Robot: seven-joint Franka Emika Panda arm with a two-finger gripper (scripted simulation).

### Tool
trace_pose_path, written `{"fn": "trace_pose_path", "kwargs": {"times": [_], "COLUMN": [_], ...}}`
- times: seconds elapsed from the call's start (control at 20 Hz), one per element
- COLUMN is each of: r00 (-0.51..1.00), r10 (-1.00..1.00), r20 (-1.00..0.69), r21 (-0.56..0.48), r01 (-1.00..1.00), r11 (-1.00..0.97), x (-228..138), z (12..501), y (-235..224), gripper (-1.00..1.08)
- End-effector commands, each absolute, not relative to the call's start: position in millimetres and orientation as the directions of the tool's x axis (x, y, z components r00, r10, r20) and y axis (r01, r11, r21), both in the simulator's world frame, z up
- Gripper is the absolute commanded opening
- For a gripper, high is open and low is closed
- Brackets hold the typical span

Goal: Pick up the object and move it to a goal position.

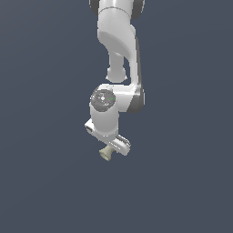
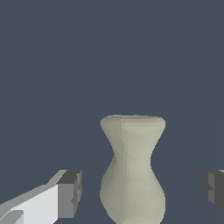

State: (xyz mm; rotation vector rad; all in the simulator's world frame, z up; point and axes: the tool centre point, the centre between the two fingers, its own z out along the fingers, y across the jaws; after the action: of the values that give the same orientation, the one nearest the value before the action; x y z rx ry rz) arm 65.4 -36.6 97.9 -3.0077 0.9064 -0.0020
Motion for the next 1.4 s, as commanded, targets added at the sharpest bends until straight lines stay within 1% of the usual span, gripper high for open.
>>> {"fn": "trace_pose_path", "kwargs": {"times": [0.0,0.25,0.5,0.55,1.1,1.35], "r00": [0.833,0.832,0.831,0.831,0.832,0.832], "r10": [-0.554,-0.555,-0.556,-0.556,-0.555,-0.555], "r20": [0.0,0.0,0.0,0.0,0.0,0.0], "r21": [0.0,0.0,0.0,0.0,0.0,0.0], "r01": [-0.554,-0.555,-0.556,-0.556,-0.555,-0.555], "r11": [-0.833,-0.832,-0.831,-0.831,-0.832,-0.832], "x": [64.6,64.2,65.6,65.6,65.5,62.7], "z": [84.3,62.7,60.5,60.5,60.6,69.2], "y": [-36.8,-36.5,-36.9,-36.9,-36.6,-39.0], "gripper": [1.0,1.0,1.0,-1.0,-1.0,-1.0]}}
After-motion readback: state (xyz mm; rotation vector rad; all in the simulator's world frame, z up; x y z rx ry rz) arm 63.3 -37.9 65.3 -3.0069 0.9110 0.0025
